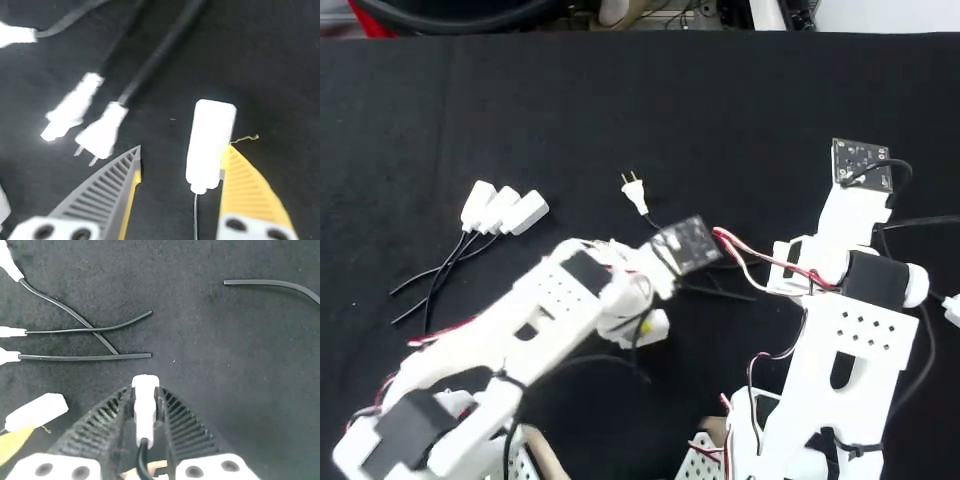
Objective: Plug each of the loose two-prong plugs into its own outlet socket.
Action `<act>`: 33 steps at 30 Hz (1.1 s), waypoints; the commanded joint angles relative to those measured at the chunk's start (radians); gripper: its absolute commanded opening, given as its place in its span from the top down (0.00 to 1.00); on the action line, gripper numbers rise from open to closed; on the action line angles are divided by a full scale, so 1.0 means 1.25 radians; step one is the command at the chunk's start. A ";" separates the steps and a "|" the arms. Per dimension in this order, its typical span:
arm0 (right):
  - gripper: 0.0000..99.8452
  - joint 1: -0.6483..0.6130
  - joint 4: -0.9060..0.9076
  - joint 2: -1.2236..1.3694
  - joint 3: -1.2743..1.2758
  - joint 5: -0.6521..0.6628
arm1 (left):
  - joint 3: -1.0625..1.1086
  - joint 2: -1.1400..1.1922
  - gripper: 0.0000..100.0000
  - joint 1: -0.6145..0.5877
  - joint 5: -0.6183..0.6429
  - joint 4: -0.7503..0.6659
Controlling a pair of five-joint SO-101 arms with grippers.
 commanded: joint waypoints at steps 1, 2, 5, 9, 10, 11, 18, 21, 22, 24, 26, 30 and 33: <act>0.99 0.005 -0.014 -0.003 -0.036 0.006 | 0.057 -0.072 0.75 -0.048 -0.006 -0.092; 0.99 0.005 -0.012 -0.003 -0.036 0.006 | 0.077 -0.072 0.75 -0.053 -0.006 -0.124; 0.99 0.005 -0.012 -0.003 -0.036 0.006 | 0.109 -0.066 0.75 -0.068 -0.007 -0.184; 0.99 0.005 -0.012 -0.003 -0.036 0.006 | 0.107 -0.071 0.75 -0.090 -0.007 -0.185; 0.99 0.005 -0.012 -0.004 -0.036 0.006 | 0.106 -0.072 0.75 -0.095 -0.006 -0.180; 0.99 0.005 -0.012 -0.004 -0.036 0.005 | 0.100 -0.080 0.75 -0.100 -0.006 -0.161; 0.99 -0.025 -0.007 -0.004 -0.030 -0.001 | 0.098 -0.367 0.83 -0.107 -0.005 0.063; 0.99 -0.070 -0.007 -0.004 -0.003 -0.001 | 0.148 -0.572 0.84 -0.160 -0.005 0.133; 0.99 -0.091 -0.007 -0.004 0.012 -0.001 | 0.168 -0.646 0.83 -0.191 -0.004 0.151; 0.99 -0.145 -0.007 -0.004 0.045 -0.004 | 0.214 -0.783 0.81 -0.263 -0.002 0.189; 0.99 -0.216 -0.001 0.001 0.084 -0.042 | 0.285 -0.911 0.79 -0.331 -0.002 0.221; 0.99 -0.405 -0.021 0.001 0.164 -0.211 | 0.483 -1.131 0.77 -0.430 -0.043 0.258; 0.99 -0.503 -0.115 0.002 0.218 -0.286 | 0.585 -1.224 0.77 -0.503 -0.074 0.255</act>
